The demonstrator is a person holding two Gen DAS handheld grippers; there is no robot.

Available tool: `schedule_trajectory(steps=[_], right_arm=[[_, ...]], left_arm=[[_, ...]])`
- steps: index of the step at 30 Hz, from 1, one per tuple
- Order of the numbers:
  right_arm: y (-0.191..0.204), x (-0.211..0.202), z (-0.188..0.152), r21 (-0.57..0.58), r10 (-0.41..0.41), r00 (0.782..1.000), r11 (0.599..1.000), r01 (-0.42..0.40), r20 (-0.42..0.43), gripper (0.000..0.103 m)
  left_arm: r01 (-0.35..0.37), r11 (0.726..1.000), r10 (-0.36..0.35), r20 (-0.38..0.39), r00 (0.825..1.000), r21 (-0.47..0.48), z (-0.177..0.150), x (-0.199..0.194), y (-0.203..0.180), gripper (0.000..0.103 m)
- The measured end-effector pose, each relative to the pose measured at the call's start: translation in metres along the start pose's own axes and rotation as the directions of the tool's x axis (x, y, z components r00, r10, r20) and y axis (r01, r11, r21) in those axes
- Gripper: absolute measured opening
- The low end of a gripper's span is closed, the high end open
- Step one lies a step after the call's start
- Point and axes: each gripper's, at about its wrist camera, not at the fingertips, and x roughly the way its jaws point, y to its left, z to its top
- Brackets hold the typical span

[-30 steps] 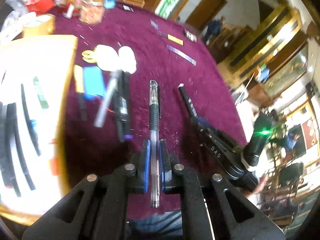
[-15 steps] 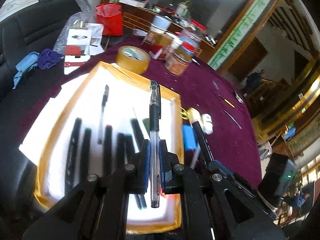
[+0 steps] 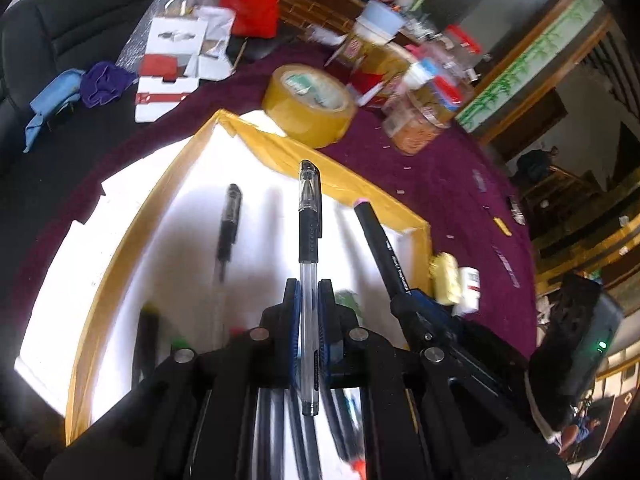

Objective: Organize rigid objects
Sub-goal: 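Carry the black marker and clear pen over the white tray and open both tools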

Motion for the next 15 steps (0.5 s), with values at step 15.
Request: schedule_trajectory(steps=[15], right_arm=[[0.011,0.022,-0.003,-0.115,-0.088,0.996,0.99,0.085,-0.014,0.014]], left_arm=[[-0.198,0.978,0.202,-0.058,0.978,0.06,0.005,0.045,-0.002,0.006]])
